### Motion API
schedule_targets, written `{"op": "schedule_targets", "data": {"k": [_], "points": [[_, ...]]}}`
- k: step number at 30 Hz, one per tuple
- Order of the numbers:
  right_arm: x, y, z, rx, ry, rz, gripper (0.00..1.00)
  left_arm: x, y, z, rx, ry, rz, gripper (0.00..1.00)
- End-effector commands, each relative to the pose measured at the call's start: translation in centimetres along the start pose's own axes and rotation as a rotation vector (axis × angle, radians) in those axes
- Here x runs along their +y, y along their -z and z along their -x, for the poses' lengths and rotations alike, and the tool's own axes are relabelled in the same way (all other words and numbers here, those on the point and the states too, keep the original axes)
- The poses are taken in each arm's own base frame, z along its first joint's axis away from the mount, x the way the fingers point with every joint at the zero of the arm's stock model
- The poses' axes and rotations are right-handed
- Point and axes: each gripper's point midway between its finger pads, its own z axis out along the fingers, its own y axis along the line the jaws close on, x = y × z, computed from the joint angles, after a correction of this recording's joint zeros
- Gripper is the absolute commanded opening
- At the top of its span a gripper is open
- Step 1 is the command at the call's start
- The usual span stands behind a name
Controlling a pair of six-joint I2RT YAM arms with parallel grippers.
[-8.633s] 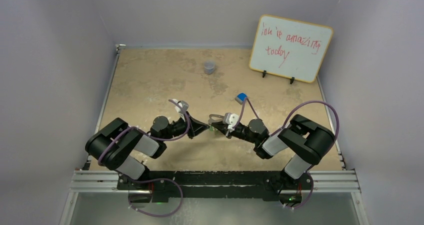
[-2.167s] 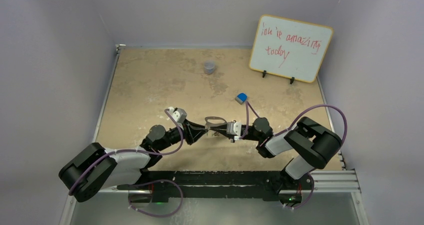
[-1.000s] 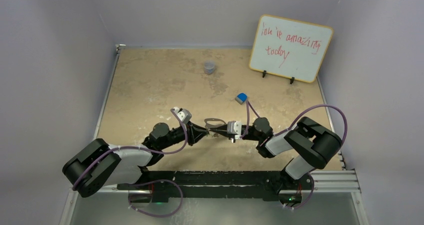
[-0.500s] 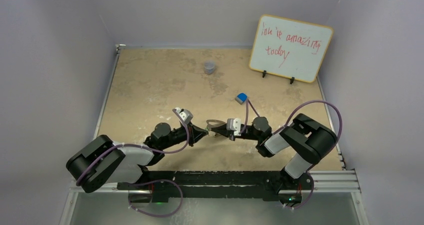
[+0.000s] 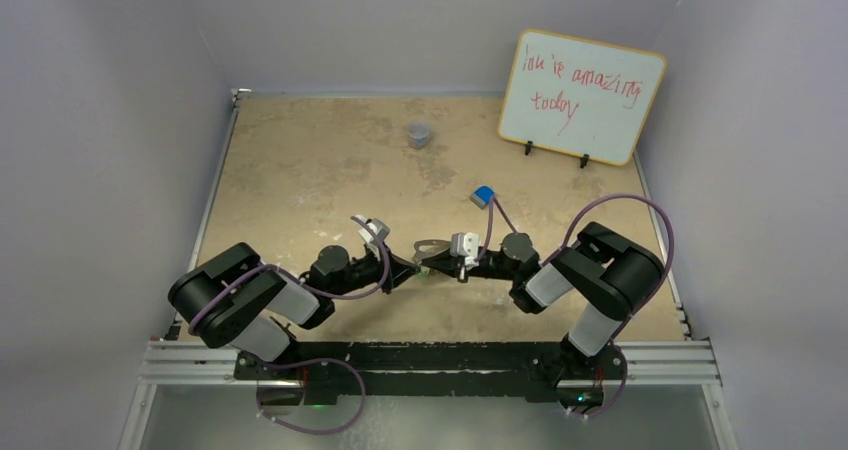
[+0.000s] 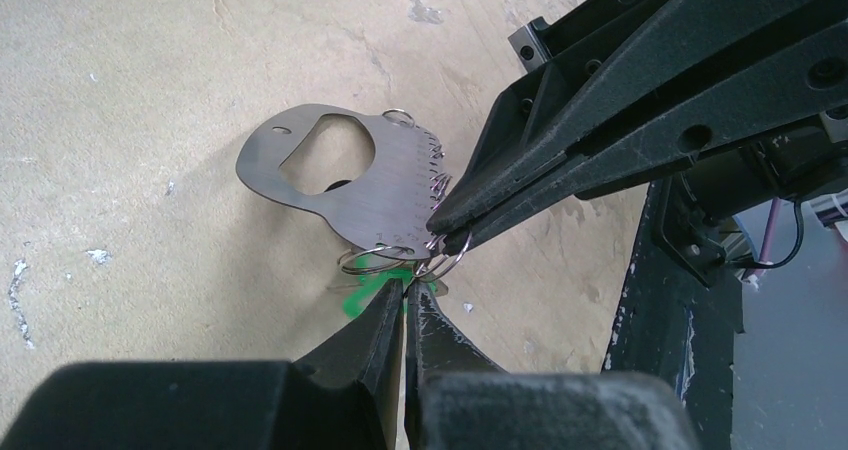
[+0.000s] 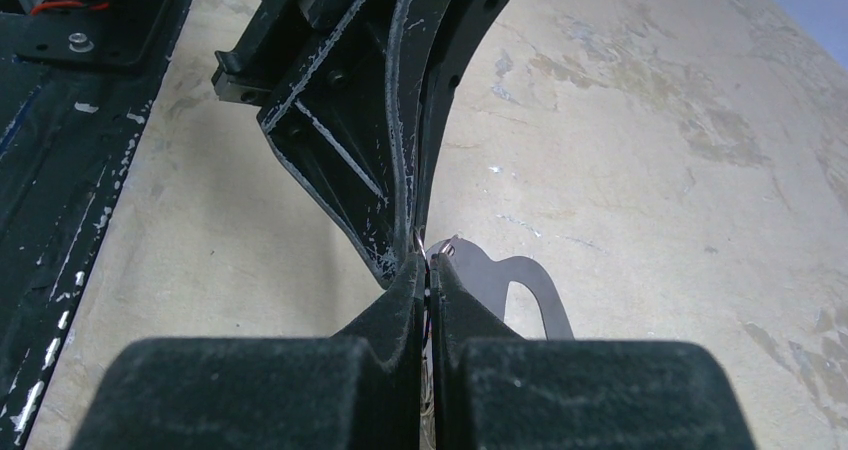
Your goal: Remove the keys from the keyring
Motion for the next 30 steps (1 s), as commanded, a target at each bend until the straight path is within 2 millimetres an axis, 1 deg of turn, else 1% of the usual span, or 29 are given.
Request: {"op": "schedule_targets", "data": {"k": [1, 4, 10, 18, 26, 30], "points": [[-1.7, 0.5, 11.1, -0.388, 0.363, -0.077, 0.0, -0.8, -0.7, 2.8, -0.096, -0.026, -0.023, 0.0], [-1.8, 0.4, 9.9, -0.345, 0.362, -0.081, 0.0, -0.1, -0.5, 2.4, -0.087, -0.026, 0.013, 0.0], [-2.2, -0.2, 8.7, -0.315, 0.368, -0.075, 0.0, 0.7, -0.6, 2.5, -0.093, -0.037, 0.054, 0.0], [-3.0, -0.9, 5.7, -0.182, 0.377, -0.071, 0.08, 2.5, -0.4, 1.5, -0.061, -0.042, 0.137, 0.0], [-3.7, -1.5, 3.0, -0.062, 0.382, -0.051, 0.11, 3.6, -0.6, 0.7, -0.04, -0.029, 0.186, 0.0], [-3.9, -1.7, 2.0, -0.003, 0.38, -0.036, 0.13, 4.0, -0.7, 0.5, -0.027, -0.019, 0.206, 0.0]]}}
